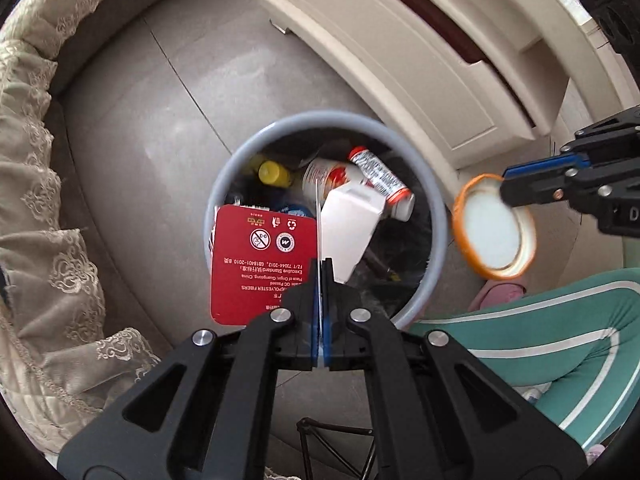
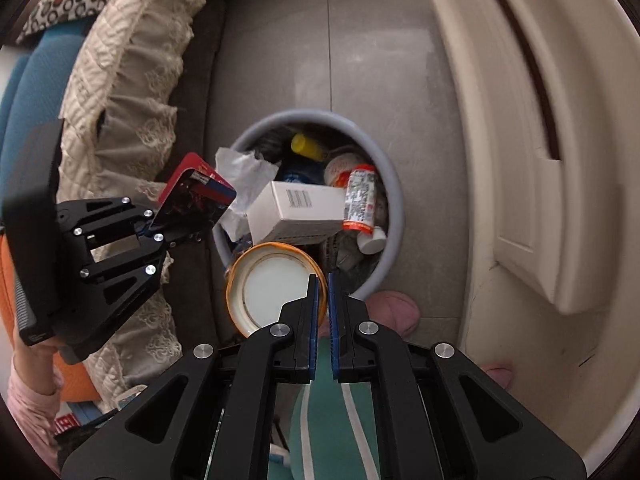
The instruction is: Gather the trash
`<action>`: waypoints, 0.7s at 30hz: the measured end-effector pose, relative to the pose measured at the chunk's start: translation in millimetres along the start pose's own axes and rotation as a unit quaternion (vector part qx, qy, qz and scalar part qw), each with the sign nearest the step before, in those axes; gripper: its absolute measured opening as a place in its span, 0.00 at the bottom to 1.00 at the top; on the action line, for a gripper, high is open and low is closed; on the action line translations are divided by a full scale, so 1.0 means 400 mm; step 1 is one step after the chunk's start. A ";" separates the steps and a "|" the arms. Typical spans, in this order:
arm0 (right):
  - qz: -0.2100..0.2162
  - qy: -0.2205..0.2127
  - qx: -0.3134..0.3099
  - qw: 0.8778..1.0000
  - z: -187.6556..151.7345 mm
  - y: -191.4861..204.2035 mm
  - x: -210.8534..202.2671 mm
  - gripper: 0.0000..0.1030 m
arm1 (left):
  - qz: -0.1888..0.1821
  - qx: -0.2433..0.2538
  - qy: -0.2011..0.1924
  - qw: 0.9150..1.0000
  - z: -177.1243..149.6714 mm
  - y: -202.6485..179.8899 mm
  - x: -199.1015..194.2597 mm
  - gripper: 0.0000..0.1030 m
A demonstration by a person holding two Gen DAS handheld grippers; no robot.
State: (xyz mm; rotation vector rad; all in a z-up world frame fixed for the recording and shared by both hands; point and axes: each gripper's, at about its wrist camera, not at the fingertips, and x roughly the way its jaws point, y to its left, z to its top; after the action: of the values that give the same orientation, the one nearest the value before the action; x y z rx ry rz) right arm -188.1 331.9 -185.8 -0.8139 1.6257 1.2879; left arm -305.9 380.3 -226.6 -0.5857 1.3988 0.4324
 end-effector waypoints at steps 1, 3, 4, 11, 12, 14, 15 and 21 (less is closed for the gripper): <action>0.001 0.005 0.000 1.000 0.002 0.000 0.013 0.07 | 0.000 -0.002 0.001 1.000 -0.004 0.005 0.006 0.00; 0.005 0.013 0.003 1.000 0.011 0.002 0.037 0.10 | 0.001 -0.001 0.002 1.000 -0.006 0.006 0.014 0.06; 0.005 0.018 0.005 1.000 0.016 0.007 0.048 0.19 | 0.006 0.000 0.003 1.000 -0.009 0.007 0.016 0.15; 0.005 -0.008 0.032 0.999 0.033 -0.010 0.023 0.52 | 0.039 0.005 -0.032 0.999 -0.007 0.022 -0.018 0.72; 0.004 -0.013 0.032 0.999 0.033 -0.011 0.011 0.52 | 0.038 0.001 -0.034 0.999 -0.006 0.027 -0.022 0.72; 0.008 -0.019 0.030 0.999 0.031 -0.011 -0.009 0.52 | 0.042 -0.001 -0.038 0.998 -0.007 0.032 -0.032 0.72; 0.007 -0.023 0.029 0.999 0.029 -0.010 -0.021 0.52 | 0.041 -0.001 -0.040 0.998 -0.005 0.033 -0.034 0.72; 0.010 -0.039 0.031 0.999 0.011 -0.013 -0.064 0.53 | 0.043 -0.004 -0.051 0.998 -0.009 0.035 -0.059 0.72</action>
State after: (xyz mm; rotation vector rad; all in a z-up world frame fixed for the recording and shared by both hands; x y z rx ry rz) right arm -172.2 334.0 -164.7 -0.7034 1.6080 1.2610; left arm -320.1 390.4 -205.2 -0.5050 1.3290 0.5288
